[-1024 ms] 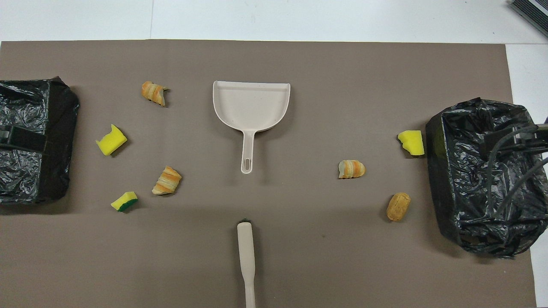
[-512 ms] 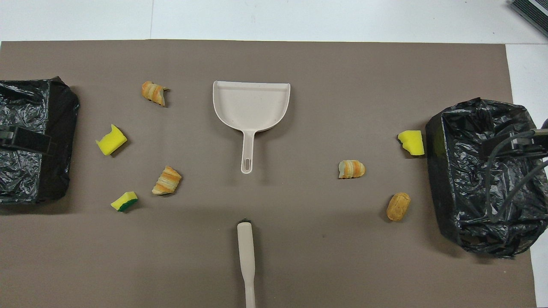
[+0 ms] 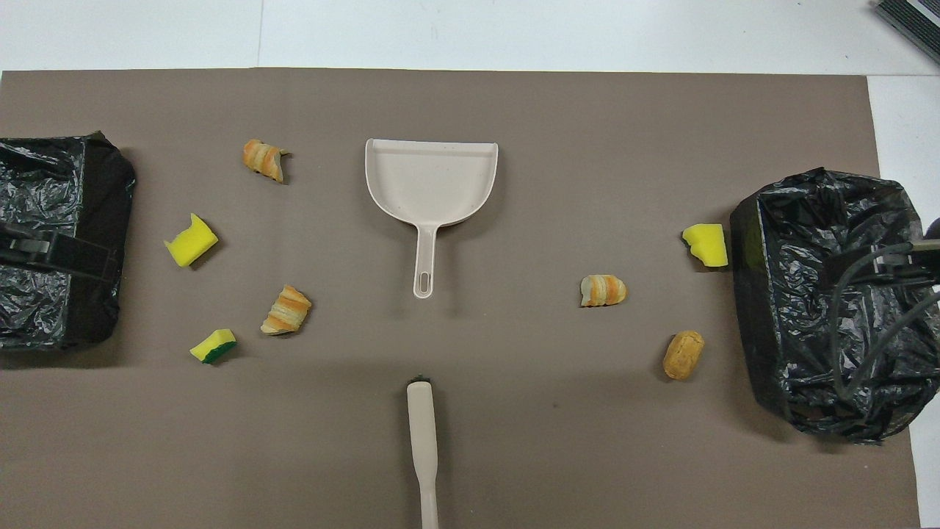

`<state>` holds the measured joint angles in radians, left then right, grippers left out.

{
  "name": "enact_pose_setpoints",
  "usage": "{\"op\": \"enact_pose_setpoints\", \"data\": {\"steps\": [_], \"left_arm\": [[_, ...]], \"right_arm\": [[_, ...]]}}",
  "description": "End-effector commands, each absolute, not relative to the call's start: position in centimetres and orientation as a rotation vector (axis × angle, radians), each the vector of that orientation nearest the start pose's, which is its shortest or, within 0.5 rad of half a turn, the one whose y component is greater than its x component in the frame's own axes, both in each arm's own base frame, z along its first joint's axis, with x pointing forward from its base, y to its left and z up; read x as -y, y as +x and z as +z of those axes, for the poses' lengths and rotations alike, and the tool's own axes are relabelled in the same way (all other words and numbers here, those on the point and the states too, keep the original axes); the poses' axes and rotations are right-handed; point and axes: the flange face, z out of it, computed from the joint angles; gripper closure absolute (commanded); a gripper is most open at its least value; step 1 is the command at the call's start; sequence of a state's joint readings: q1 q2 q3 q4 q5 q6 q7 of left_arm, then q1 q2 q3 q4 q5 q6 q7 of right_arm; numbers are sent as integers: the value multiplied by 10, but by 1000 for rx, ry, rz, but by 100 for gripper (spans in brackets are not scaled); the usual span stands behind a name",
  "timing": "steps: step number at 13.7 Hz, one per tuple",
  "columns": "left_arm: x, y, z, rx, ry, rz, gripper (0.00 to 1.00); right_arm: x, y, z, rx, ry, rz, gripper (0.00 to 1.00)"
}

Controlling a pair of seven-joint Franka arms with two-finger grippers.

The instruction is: Sweep and dump trash in bin

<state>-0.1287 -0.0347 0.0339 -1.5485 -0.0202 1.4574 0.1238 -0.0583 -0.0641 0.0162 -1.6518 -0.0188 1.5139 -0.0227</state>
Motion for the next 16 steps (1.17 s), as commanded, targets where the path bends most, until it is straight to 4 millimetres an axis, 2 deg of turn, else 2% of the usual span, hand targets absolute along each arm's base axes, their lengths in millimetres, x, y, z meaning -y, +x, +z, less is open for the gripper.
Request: {"op": "enact_pose_setpoints", "data": {"steps": [1, 3, 4, 8, 11, 14, 16], "left_arm": [[72, 507, 636, -409, -3140, 69, 0], [97, 486, 616, -493, -3137, 100, 0], [111, 473, 599, -518, -3131, 123, 0], [192, 419, 540, -436, -3134, 110, 0], [233, 385, 511, -442, -3154, 134, 0], [289, 337, 475, -414, -3142, 152, 0], [320, 307, 446, -368, -3146, 132, 0]], "right_arm": [[23, 520, 617, 4, -3152, 110, 0], [23, 520, 617, 4, -3152, 110, 0], [24, 520, 617, 2, -3152, 107, 0], [23, 520, 616, 4, -3152, 110, 0], [23, 520, 616, 9, -3151, 112, 0], [24, 521, 618, 45, -3152, 101, 0], [11, 524, 619, 132, -3145, 86, 0]]}}
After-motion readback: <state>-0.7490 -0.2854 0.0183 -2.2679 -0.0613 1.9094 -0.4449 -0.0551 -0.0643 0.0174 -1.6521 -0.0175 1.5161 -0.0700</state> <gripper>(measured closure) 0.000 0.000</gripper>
